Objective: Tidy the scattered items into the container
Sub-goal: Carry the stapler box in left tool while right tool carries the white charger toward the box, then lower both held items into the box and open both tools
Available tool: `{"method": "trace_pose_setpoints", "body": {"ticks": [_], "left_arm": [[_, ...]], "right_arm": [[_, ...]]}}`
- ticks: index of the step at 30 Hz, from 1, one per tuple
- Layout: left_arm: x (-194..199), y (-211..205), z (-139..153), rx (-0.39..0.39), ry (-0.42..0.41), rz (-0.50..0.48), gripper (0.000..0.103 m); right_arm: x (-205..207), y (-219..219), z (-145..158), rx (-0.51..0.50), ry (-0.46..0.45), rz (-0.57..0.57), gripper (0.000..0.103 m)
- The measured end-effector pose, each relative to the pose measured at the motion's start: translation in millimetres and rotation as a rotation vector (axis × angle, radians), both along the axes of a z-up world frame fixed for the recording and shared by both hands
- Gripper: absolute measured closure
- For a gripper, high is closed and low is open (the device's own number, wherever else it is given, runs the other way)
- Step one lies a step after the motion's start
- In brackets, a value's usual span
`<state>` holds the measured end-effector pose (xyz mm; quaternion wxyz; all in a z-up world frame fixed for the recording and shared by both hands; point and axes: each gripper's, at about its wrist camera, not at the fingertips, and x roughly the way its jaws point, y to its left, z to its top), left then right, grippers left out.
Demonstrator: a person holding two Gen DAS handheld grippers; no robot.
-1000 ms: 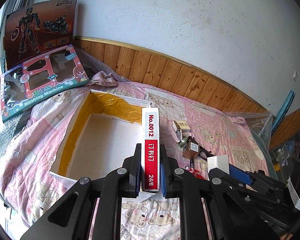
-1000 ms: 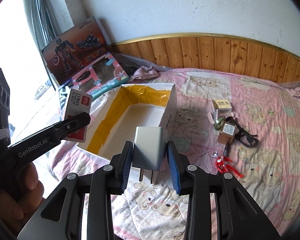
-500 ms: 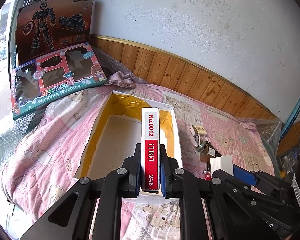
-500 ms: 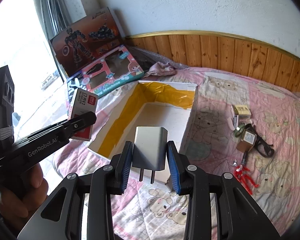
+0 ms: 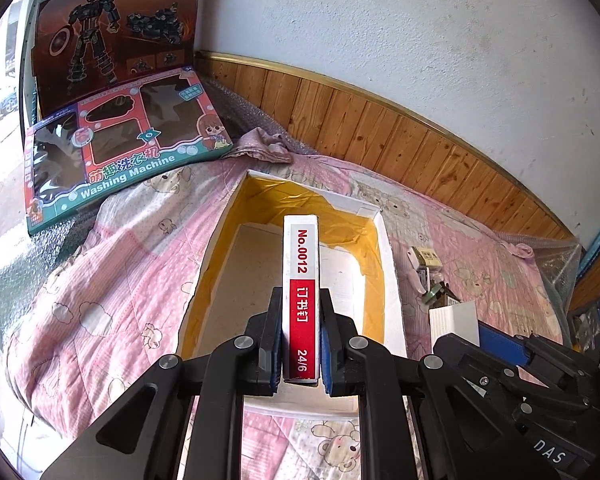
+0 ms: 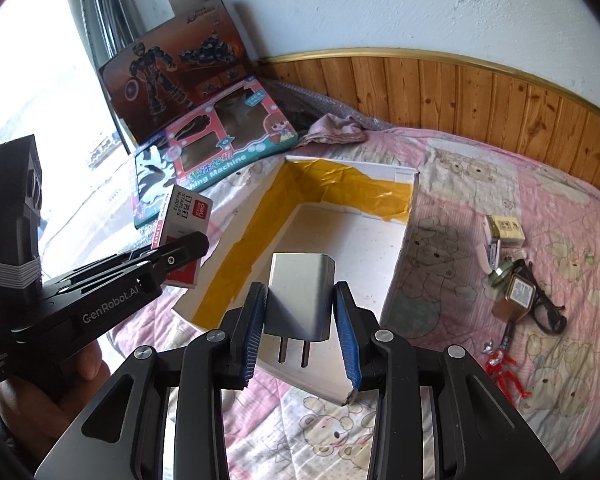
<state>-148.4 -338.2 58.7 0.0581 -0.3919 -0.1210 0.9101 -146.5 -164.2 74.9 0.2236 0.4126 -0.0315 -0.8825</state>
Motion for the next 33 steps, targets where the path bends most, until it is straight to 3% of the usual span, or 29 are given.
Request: {"method": "trace_pose_setpoints", "body": {"ticks": [21, 33], "left_arm": [[-71, 14, -15, -0.025, -0.075, -0.032, 0.088], [-115, 18, -36, 0.0, -0.171, -0.04, 0.088]], "right_arm": [[-75, 6, -11, 0.004, -0.055, 0.022, 0.067], [-118, -5, -30, 0.041, -0.105, 0.069, 0.067]]}}
